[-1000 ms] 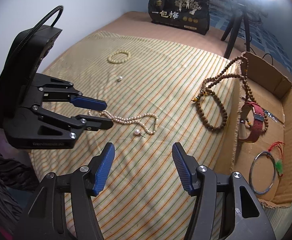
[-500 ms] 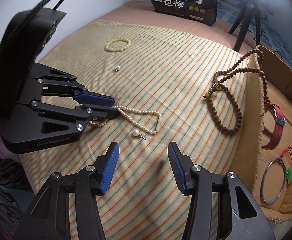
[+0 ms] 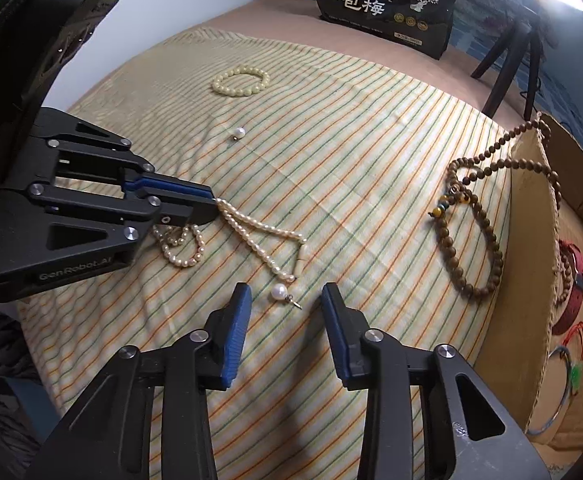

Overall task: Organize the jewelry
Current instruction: 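Grasp the pearl necklace with the left tool while the right tool grasps the loose pearl, then carry the pearl necklace and loose pearl over the box and open both tools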

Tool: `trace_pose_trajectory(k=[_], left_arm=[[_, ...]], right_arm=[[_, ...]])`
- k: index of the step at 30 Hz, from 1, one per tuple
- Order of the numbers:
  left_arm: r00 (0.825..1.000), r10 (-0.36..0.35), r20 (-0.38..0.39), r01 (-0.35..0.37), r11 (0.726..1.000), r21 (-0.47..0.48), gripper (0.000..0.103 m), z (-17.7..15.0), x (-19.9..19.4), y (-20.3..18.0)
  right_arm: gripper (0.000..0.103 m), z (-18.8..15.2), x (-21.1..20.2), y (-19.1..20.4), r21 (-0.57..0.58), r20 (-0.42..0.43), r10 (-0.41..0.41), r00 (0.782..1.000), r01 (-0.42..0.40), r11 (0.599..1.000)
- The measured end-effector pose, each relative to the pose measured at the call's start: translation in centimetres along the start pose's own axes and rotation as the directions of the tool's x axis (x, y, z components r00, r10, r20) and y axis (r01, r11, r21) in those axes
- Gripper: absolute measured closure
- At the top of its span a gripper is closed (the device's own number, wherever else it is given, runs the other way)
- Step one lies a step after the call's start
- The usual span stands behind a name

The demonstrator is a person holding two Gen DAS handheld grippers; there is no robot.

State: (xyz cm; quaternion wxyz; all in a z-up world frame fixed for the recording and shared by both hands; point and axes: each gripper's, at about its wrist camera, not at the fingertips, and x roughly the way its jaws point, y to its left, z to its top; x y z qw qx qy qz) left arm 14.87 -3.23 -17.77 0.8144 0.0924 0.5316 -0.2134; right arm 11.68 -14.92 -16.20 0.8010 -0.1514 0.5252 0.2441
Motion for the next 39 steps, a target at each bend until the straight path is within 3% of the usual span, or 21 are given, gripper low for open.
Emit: trace_pose_trajectory(k=[7,24,32,39], left_arm=[[1.000,-0.001,0.004,0.001,1.000,-0.027,0.101,-0.2,-0.4,0.5],[0.991,-0.024,0.135,0.035,0.996,-0.087,0.101,1.0,-5.9,0.7],[0.966,-0.066,0.251,0.092,0.991,-0.093,0.101,3.1,-9.9,-0.8],[0.926,-0.115,0.358,0.153,0.985,-0.078,0.101,5.1,-13.5,-2.8]], right_arm=[[0.094,0.1,0.3,0.9,-0.055,0.001,-0.010,1.000,0.010,0.998],[0.096,-0.8,-4.0,0.2,-0.018,0.080,0.018,0.997,-0.016,1.000],[0.096,-1.1,-7.9,-1.0,0.002,0.156,0.015,0.988,-0.015,1.000],[0.096,-1.5,-11.6,-3.6,0.061,0.226,-0.018,0.974,0.004,0.998]])
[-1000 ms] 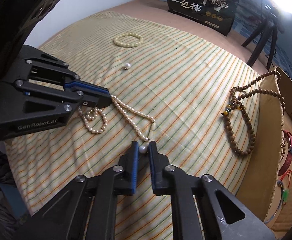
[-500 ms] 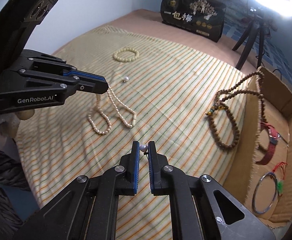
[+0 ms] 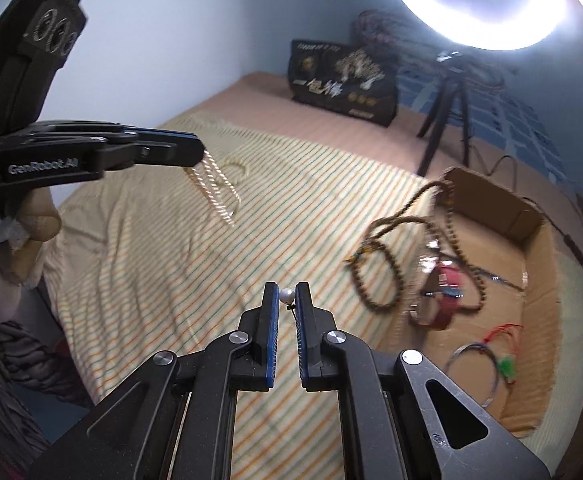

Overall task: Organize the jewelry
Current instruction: 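Carry the pearl necklace and loose pearl over the box and open both tools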

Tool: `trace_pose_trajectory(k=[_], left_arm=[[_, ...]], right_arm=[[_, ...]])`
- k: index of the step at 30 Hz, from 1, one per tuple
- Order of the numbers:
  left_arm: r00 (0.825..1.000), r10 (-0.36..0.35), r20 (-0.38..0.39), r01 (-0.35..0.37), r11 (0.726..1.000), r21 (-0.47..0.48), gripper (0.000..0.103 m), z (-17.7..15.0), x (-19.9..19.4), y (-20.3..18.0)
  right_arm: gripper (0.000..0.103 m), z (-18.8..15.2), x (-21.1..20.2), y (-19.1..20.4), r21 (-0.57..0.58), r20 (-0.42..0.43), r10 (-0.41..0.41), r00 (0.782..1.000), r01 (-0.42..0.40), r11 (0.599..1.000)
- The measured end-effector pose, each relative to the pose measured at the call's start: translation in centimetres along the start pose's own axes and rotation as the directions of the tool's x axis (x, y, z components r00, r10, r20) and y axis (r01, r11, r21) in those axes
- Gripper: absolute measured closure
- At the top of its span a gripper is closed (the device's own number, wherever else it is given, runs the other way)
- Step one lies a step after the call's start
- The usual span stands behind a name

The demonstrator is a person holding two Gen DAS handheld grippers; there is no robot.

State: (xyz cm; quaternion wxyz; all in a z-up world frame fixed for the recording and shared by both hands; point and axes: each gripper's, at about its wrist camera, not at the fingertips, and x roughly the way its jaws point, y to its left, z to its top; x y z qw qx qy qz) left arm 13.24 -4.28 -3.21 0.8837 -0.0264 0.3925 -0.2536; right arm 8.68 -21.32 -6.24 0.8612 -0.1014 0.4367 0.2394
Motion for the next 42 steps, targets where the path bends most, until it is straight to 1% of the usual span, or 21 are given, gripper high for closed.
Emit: trace_pose_trajectory(k=[4,7,16,22,29,34,42], left_arm=[[0.998,-0.040,0.042,0.040,0.999,0.015,0.101,1.4,-0.5,-2.0],[0.996,-0.073,0.053,0.071,0.997,0.026,0.101,2.0,-0.4,-3.6],[0.986,-0.156,0.058,0.151,0.986,0.072,0.101,3.2,1.5,-8.8],[0.980,-0.194,0.033,0.191,0.977,0.097,0.101,3.4,3.7,-11.6],[0.979,-0.203,-0.011,0.203,0.972,0.115,0.101,2.9,6.5,-13.7],[0.982,-0.185,-0.047,0.190,0.974,0.127,0.101,2.4,8.5,-14.6],[0.984,-0.157,-0.088,0.168,0.975,0.148,0.101,1.7,10.5,-15.2]], right_arm=[[0.096,0.2,-1.9,-2.1,0.046,0.036,-0.037,0.999,0.035,0.998],[0.096,0.3,-2.7,-4.0,0.084,0.053,-0.062,0.997,0.058,0.995],[0.096,-0.4,-4.7,-9.5,0.197,0.062,-0.133,0.989,0.119,0.973],[0.096,-1.0,-5.1,-12.6,0.243,0.048,-0.167,0.985,0.151,0.958],[0.096,-0.6,-4.4,-15.1,0.273,0.027,-0.182,0.983,0.168,0.947],[0.096,-0.3,-3.4,-16.0,0.276,0.005,-0.188,0.982,0.179,0.944],[0.096,-0.4,-1.9,-17.1,0.293,-0.030,-0.176,0.984,0.177,0.940]])
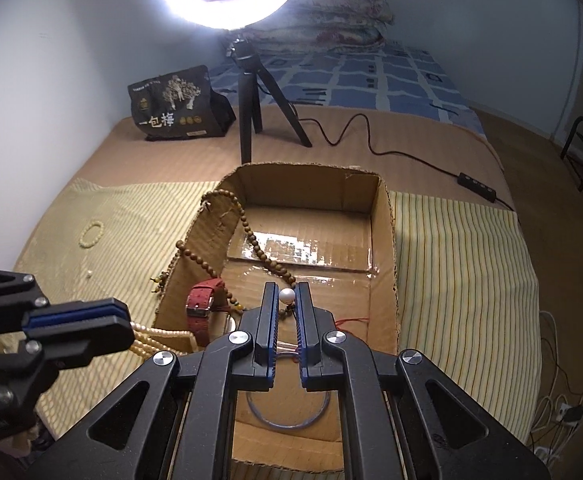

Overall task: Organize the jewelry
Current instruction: 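Carry the pearl necklace and loose pearl over the box and open both tools, then move both open tools back to the cream bracelet and remaining pearl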

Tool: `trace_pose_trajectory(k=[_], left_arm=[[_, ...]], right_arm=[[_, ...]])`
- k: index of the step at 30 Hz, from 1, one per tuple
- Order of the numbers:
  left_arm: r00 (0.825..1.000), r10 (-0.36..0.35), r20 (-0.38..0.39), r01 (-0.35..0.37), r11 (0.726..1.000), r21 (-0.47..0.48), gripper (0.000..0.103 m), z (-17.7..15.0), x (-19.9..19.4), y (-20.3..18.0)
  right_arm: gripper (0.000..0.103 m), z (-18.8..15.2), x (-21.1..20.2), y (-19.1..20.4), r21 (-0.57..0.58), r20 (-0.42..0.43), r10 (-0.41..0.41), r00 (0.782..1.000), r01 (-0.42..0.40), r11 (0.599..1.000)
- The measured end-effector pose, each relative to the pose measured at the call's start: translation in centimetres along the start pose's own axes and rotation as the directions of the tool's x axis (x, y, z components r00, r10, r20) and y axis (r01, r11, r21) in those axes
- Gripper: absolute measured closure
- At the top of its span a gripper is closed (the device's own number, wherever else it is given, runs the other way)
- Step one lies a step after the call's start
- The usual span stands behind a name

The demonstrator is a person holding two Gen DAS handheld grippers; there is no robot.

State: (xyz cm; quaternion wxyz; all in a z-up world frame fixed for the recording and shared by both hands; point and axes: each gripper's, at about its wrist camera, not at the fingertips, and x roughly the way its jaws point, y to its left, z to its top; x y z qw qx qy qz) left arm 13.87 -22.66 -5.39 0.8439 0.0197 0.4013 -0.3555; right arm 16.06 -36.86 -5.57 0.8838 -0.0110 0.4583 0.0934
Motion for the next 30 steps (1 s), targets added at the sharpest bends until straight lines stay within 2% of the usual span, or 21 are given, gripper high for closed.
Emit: trace_pose_trajectory(k=[10,12,14,16,17,18,19,21,25,28,30], left_arm=[[1.000,0.017,-0.007,-0.017,1.000,0.011,0.101,-0.1,0.3,0.0],[1.000,0.025,-0.007,-0.025,1.000,0.011,0.101,-0.1,0.2,0.1],[0.999,0.032,-0.008,-0.032,0.999,0.012,0.101,-0.2,0.1,0.2],[0.999,0.046,-0.012,-0.046,0.999,0.012,0.099,-0.2,0.1,0.3],[0.999,0.049,-0.014,-0.049,0.999,0.012,0.097,-0.3,0.1,0.4],[0.999,0.051,-0.014,-0.051,0.999,0.012,0.087,-0.3,0.1,0.4],[0.998,0.055,-0.011,-0.055,0.998,0.012,0.072,-0.4,0.0,0.4],[0.997,0.075,0.009,-0.075,0.997,0.016,0.053,-0.4,-0.3,0.4],[0.995,0.093,0.024,-0.093,0.995,0.022,0.048,-0.4,-0.8,0.4],[0.994,0.107,0.035,-0.108,0.994,0.022,0.033,-0.5,-1.1,0.5],[0.992,0.116,0.045,-0.118,0.993,0.025,0.032,-0.6,-1.3,0.5]], right_arm=[[0.096,-0.3,0.2,-0.5,0.020,-0.010,-0.001,1.000,0.001,1.000],[0.089,-0.4,0.2,-0.6,0.021,-0.008,-0.005,1.000,0.006,1.000],[0.074,-0.4,0.1,-0.6,0.022,-0.003,-0.012,1.000,0.012,1.000],[0.064,-0.4,0.0,-0.6,0.022,0.004,-0.018,1.000,0.018,1.000],[0.055,-0.3,0.0,-0.5,0.022,0.007,-0.028,1.000,0.028,0.999],[0.051,-0.3,-0.1,-0.5,0.022,0.009,-0.034,0.999,0.034,0.999],[0.045,-0.4,-0.2,-0.5,0.023,0.015,-0.041,0.999,0.041,0.999],[0.041,-0.3,-0.3,-0.5,0.025,0.023,-0.053,0.998,0.052,0.998],[0.033,-0.2,-0.5,-0.5,0.027,0.028,-0.069,0.997,0.068,0.997],[0.032,-0.2,-0.7,-0.5,0.030,0.033,-0.078,0.996,0.077,0.997],[0.031,-0.2,-0.7,-0.4,0.033,0.032,-0.081,0.996,0.080,0.996]])
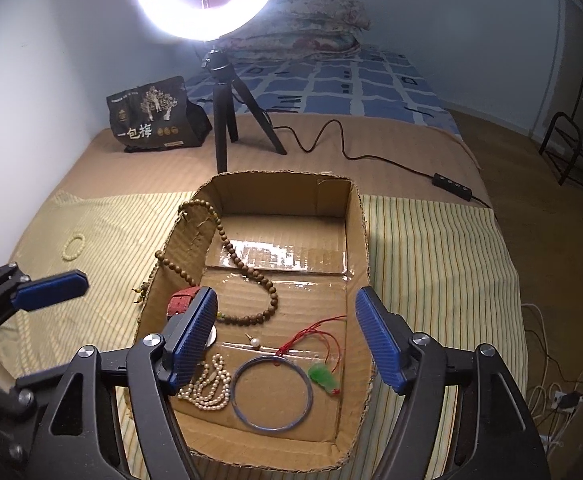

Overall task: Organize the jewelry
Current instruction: 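Move both open tools back to the cream bracelet and remaining pearl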

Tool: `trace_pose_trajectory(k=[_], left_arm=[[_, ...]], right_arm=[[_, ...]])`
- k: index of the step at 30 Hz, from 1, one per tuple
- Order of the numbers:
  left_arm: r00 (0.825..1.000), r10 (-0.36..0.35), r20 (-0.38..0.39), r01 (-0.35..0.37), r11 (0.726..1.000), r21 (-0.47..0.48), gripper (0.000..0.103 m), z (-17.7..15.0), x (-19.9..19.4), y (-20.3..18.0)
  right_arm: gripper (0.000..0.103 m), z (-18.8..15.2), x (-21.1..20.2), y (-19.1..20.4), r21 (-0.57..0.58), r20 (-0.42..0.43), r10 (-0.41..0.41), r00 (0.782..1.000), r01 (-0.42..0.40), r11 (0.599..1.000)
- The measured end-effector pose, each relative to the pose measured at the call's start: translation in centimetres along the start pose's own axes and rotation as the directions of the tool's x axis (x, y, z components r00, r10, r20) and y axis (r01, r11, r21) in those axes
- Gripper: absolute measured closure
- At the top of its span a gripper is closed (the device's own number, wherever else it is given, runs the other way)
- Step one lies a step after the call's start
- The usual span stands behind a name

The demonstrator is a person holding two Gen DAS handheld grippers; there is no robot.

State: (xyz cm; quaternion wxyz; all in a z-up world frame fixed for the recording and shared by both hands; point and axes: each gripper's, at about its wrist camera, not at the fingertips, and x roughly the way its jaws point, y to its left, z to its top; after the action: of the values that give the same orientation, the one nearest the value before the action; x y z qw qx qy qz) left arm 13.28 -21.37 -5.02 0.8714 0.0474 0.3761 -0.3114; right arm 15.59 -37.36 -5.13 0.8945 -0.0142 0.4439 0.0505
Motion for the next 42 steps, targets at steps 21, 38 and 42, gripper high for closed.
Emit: trace_pose_trajectory(k=[21,38,42], left_arm=[[0.998,0.064,-0.005,-0.064,0.998,0.001,0.031,-1.8,-3.6,3.7],[0.972,0.231,-0.047,-0.235,0.953,-0.191,0.031,-4.9,-8.4,18.1],[0.960,0.272,-0.065,-0.279,0.929,-0.244,0.031,-5.7,-8.9,21.6]], right_arm=[[0.025,0.8,-0.6,2.0,-0.006,0.025,-0.004,1.000,0.004,1.000],[0.024,1.8,0.0,8.7,-0.073,0.049,0.085,0.995,-0.082,0.994],[0.024,1.6,0.5,11.1,-0.105,0.040,0.131,0.991,-0.126,0.986]])
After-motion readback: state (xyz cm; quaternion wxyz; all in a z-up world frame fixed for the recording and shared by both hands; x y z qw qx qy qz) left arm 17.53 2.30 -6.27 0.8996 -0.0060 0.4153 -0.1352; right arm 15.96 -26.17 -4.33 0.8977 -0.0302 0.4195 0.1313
